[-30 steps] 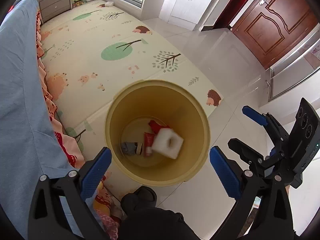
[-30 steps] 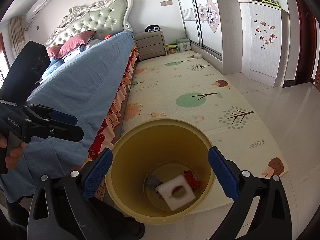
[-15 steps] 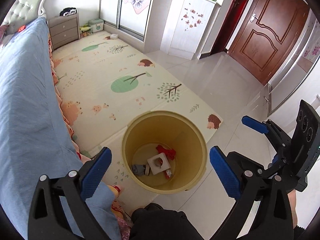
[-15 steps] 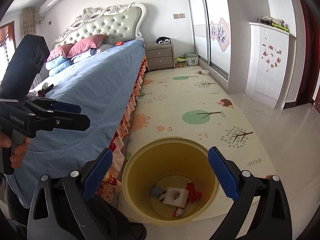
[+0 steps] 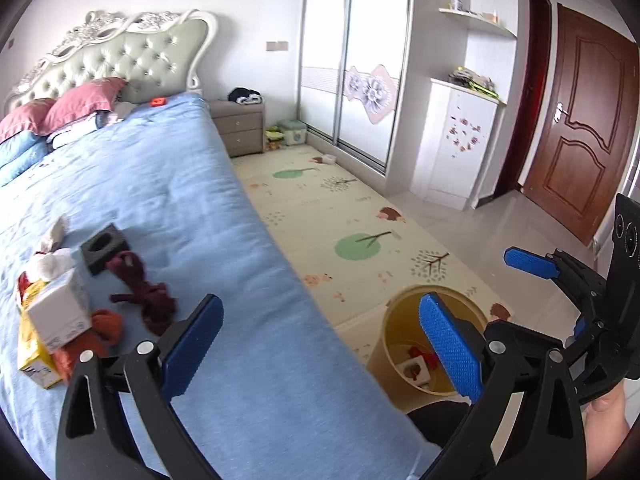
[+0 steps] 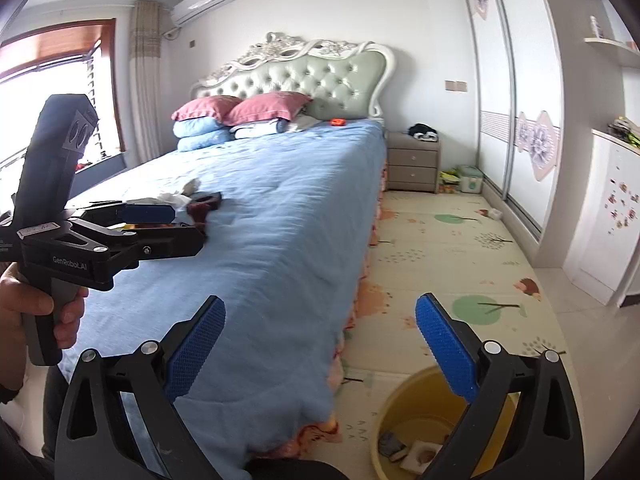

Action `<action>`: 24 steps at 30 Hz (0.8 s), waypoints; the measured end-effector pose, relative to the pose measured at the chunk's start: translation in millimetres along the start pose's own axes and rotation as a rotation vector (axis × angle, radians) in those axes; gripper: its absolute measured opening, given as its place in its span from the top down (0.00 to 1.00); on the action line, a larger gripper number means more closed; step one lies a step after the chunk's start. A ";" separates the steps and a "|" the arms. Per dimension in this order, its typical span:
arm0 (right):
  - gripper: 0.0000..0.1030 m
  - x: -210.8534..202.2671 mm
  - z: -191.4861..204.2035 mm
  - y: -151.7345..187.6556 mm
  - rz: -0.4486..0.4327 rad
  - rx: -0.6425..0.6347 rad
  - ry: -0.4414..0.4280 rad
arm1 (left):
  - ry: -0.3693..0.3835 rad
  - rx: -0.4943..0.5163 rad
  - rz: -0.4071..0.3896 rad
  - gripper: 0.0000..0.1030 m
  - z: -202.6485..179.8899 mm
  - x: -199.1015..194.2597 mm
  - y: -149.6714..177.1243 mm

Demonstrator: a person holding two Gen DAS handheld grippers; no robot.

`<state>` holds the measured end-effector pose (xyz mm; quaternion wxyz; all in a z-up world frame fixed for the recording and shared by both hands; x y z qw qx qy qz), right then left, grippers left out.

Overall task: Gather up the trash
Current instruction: 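Move both tools back toward the remaining trash on the bed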

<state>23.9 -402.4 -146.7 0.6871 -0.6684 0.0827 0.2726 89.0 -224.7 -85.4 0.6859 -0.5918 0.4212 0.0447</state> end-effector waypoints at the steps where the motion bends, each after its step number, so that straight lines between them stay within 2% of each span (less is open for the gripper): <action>1: 0.10 5.2 13.7 -5.5 -0.008 -0.014 -0.018 | -0.022 -0.014 -0.018 0.04 14.7 -9.9 2.1; 7: 0.10 40.5 94.4 -31.7 -0.012 -0.106 -0.153 | -0.120 -0.132 -0.088 0.04 97.6 -55.9 22.9; 14: 0.10 67.7 167.3 -45.5 0.012 -0.200 -0.266 | -0.210 -0.265 -0.103 0.04 172.5 -88.7 54.6; 19: 0.10 84.8 191.9 -48.2 0.037 -0.224 -0.305 | -0.240 -0.302 -0.094 0.04 205.6 -97.4 73.7; 24: 0.10 100.2 200.3 -49.5 0.065 -0.210 -0.330 | -0.239 -0.317 -0.081 0.04 222.0 -92.5 77.7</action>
Point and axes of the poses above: each gripper's, at about its wrist camera, not at the fingertips, and x roughly the way its jaws point, z to its left, y to its underside, the point moved 3 cm from there along x, roughly the way its jaws point, and after that the axes turned 2 degrees about z, right-handed, at the moved point
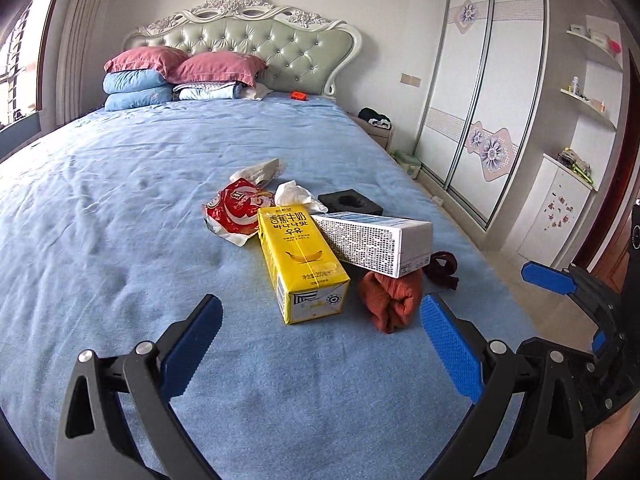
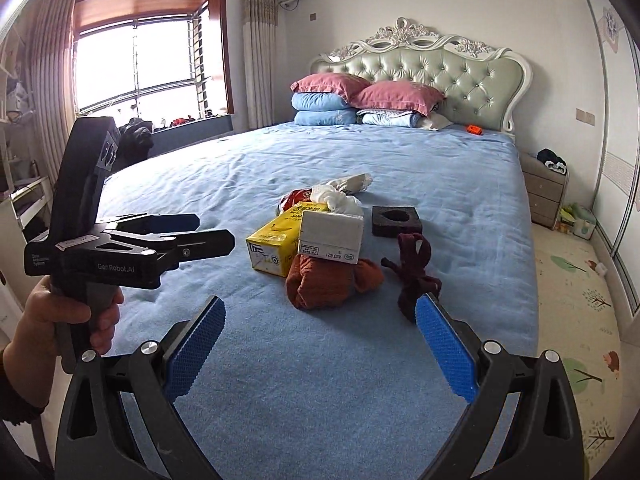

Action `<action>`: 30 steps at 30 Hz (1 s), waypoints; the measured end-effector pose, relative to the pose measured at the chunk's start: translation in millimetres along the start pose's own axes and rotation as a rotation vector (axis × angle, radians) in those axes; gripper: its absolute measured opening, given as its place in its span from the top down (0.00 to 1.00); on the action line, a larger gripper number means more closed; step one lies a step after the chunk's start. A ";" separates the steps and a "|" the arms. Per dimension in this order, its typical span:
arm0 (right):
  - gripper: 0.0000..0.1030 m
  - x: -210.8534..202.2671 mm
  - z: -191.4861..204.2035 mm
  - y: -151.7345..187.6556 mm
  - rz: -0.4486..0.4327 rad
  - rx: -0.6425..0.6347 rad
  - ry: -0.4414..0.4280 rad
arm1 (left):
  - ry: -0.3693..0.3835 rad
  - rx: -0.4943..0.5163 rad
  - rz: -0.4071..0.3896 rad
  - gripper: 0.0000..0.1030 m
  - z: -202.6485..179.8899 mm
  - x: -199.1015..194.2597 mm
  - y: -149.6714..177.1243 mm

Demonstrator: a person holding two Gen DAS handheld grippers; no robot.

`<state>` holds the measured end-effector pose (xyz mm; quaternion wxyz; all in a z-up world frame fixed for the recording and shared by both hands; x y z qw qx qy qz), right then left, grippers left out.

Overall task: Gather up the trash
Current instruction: 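Move both tools back toward the remaining trash on the bed, then grasp the yellow milk carton with the left tool while the right tool grasps the white tissue box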

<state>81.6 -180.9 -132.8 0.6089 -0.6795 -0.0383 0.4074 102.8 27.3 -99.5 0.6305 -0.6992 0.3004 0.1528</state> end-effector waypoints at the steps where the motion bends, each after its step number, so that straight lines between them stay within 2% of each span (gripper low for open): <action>1: 0.10 3.9 -1.9 -2.7 0.002 0.011 -0.005 | 0.001 -0.003 0.002 0.04 2.5 1.5 0.4; 8: 0.10 31.1 -10.3 -28.1 0.019 0.099 -0.018 | 0.005 -0.024 0.014 0.04 13.4 13.8 -3.7; 15: 0.21 64.1 -1.3 -44.9 0.063 0.106 -0.058 | 0.007 -0.036 0.057 0.04 27.1 30.5 -3.5; 20: 0.22 85.8 -5.4 -52.0 0.110 0.143 0.003 | -0.007 -0.063 0.083 0.04 36.3 39.5 -4.8; 23: 0.22 100.3 -16.0 -51.5 0.157 0.200 0.043 | 0.023 -0.082 0.086 0.04 39.3 40.9 -4.6; 24: 0.25 104.5 -20.2 -50.4 0.168 0.224 0.031 | 0.026 -0.084 0.085 0.04 39.5 40.6 -4.3; 26: 0.44 111.8 -24.6 -48.8 0.193 0.261 -0.009 | 0.030 -0.089 0.088 0.04 40.1 41.4 -3.7; 28: 0.47 113.1 -26.9 -46.5 0.197 0.272 -0.033 | 0.028 -0.091 0.095 0.04 40.1 42.7 -3.0; 30: 0.47 104.9 -31.5 -45.7 0.164 0.301 -0.052 | 0.025 -0.083 0.096 0.04 38.2 42.6 -3.4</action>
Point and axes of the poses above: each gripper's, at about its wrist camera, not at the fingertips, and x roughly the way its jaws point, z to its left, y to its underside, the point moved 3 cm from there along x, roughly the way its jaws point, and after that the axes turned 2 degrees about z, right-handed, at the moved point
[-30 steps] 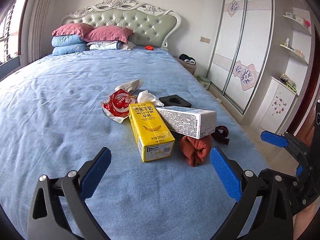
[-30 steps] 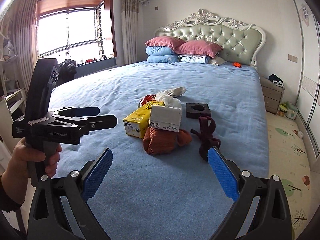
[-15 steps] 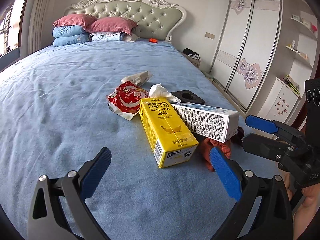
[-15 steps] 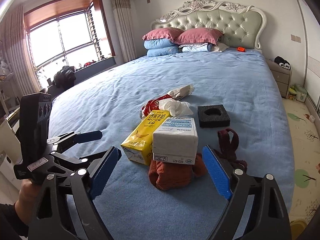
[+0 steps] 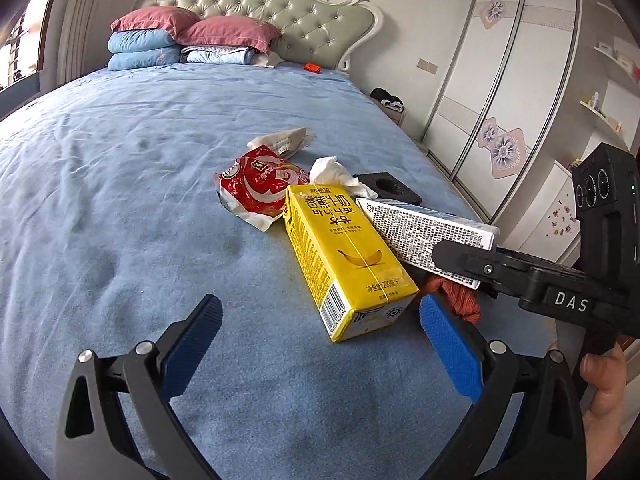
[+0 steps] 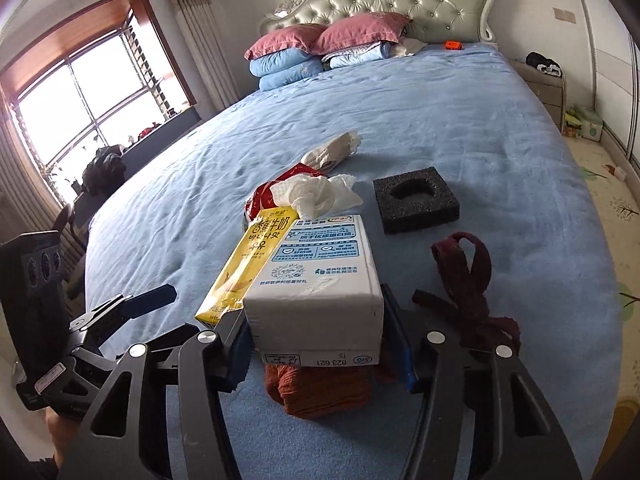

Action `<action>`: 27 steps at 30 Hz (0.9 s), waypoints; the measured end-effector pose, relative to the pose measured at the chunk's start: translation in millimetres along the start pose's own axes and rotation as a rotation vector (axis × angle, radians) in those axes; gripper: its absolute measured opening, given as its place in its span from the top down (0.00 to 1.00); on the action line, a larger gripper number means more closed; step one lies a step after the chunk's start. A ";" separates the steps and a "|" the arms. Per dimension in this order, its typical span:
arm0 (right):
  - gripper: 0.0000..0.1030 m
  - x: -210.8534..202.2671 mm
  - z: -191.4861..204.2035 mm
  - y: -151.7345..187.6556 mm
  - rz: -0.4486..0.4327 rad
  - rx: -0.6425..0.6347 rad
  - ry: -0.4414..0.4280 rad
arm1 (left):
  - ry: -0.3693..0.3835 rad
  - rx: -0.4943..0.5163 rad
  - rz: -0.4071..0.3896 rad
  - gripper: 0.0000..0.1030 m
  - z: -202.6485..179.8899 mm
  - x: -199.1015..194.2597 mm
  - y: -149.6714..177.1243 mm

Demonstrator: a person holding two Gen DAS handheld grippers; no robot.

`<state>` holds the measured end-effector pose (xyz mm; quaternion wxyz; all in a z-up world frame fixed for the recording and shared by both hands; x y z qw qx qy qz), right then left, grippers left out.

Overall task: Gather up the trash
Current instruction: 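Grasp the yellow milk carton with the left tool while the right tool grasps the white tissue box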

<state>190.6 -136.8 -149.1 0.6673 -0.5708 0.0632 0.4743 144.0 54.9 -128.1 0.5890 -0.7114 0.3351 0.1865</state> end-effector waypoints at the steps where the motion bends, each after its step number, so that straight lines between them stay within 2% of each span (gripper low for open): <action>1: 0.47 -5.5 -3.1 -0.1 -0.013 0.015 -0.014 | -0.001 0.008 0.001 0.04 -2.1 0.1 -0.1; 8: 0.48 -41.1 -13.9 -1.5 -0.093 0.032 -0.009 | -0.016 0.030 0.040 0.04 -24.3 16.5 -7.1; 14: 0.47 -55.8 -21.5 -4.7 -0.127 0.044 -0.013 | -0.072 -0.007 0.051 0.04 -30.0 37.7 -23.1; 16: 0.47 -55.3 -23.1 -5.0 -0.125 0.048 -0.018 | -0.087 -0.023 0.076 0.11 -27.6 48.6 -27.1; 18: 0.47 -56.5 -24.5 -4.0 -0.124 0.047 -0.026 | -0.084 -0.052 0.123 0.37 -22.4 60.7 -25.5; 19: 0.47 -57.3 -25.1 -3.1 -0.127 0.048 -0.028 | -0.068 -0.073 0.140 0.39 -19.2 64.7 -23.5; 20: 0.48 -58.1 -25.5 -2.1 -0.128 0.049 -0.034 | -0.069 -0.087 0.141 0.45 -16.5 64.8 -22.1; 22: 0.48 -61.5 -28.5 -0.4 -0.130 0.058 -0.045 | -0.057 -0.103 0.126 0.49 -12.9 58.3 -20.8; 27: 0.48 -75.3 -36.3 4.9 -0.144 0.091 -0.086 | -0.060 -0.084 0.084 0.49 -9.3 27.6 -15.5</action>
Point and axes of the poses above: each gripper's, at about its wrist camera, not at the fingertips, and x roughly the way its jaws point, z to its left, y to its underside, the point moved 3 cm from there along x, roughly the way its jaws point, and after that the axes turned 2 degrees about z, right-handed, at the moved point
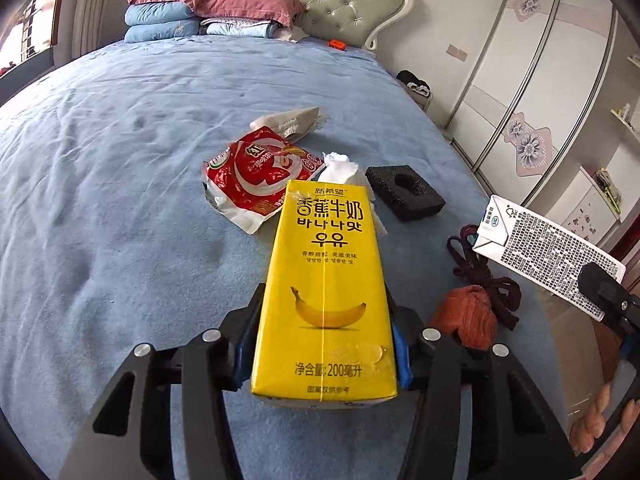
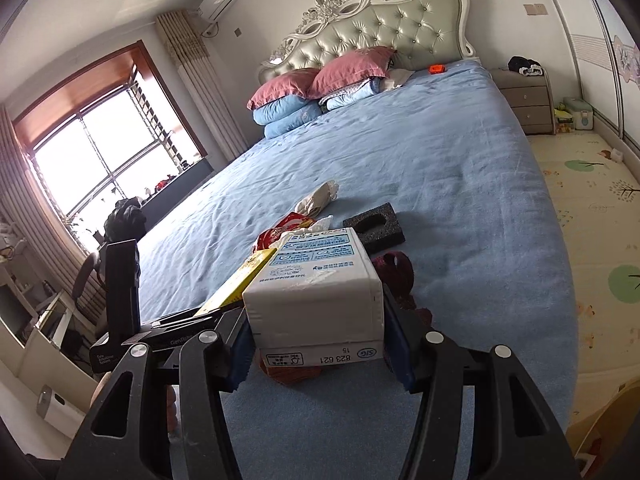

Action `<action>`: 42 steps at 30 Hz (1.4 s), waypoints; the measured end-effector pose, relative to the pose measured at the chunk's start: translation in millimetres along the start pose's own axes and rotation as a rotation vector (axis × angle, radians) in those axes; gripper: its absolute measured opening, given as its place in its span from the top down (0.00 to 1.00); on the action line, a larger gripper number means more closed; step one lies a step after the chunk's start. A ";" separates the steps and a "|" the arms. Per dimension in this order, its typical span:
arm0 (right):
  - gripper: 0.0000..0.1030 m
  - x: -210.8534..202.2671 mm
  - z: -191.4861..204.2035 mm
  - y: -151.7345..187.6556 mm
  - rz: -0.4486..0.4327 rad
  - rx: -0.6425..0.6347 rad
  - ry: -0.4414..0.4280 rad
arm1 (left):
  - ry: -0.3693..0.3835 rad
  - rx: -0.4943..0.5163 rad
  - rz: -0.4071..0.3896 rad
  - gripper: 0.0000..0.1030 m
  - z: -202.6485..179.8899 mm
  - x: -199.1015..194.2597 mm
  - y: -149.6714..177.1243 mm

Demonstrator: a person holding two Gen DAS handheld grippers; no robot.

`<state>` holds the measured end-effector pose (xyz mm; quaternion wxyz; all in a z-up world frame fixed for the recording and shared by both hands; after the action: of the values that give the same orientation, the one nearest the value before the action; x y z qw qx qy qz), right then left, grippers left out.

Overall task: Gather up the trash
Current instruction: 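Carry the yellow carton and white box in both tools over the yellow bin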

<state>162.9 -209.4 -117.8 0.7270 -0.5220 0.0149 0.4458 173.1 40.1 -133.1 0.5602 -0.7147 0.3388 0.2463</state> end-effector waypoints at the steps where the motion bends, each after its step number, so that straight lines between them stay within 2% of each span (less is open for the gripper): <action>1: 0.47 -3.5 -1.0 1.0 -0.003 0.010 -0.013 | 0.002 0.002 -0.010 0.49 0.5 -7.2 2.3; 6: 0.47 -19.2 -5.4 15.7 -0.003 0.059 -0.072 | 0.061 -0.019 -0.044 0.49 -2.0 -41.4 17.3; 12: 0.48 -49.1 -10.1 33.7 -0.024 0.063 -0.052 | 0.184 0.008 -0.037 0.49 -29.3 -63.5 37.0; 18: 0.47 -105.7 -31.8 50.7 -0.085 0.084 -0.002 | 0.273 0.067 0.000 0.49 -73.5 -65.6 51.8; 23: 0.47 -157.8 -61.0 69.5 -0.131 0.121 0.063 | 0.383 0.146 0.069 0.49 -133.8 -55.0 65.5; 33: 0.47 -262.7 -131.4 116.4 -0.253 0.248 0.244 | 0.524 0.352 0.213 0.49 -281.9 -15.2 103.0; 42: 0.47 -323.2 -186.5 167.5 -0.300 0.371 0.399 | 0.602 0.405 0.394 0.49 -371.2 38.2 143.1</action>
<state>-60.1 -548.3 -170.0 0.8503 -0.4539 0.1611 0.2121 78.9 -347.5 -158.6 0.5075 -0.5515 0.6596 0.0573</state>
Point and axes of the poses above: each gripper's, at about its wrist camera, not at the fingertips, and x roughly the way its jaws point, z to its left, y to its underside, the point moved 3 cm from there along x, roughly the way its jaws point, and after that the axes turned 2 degrees about z, right-handed, at the moved point
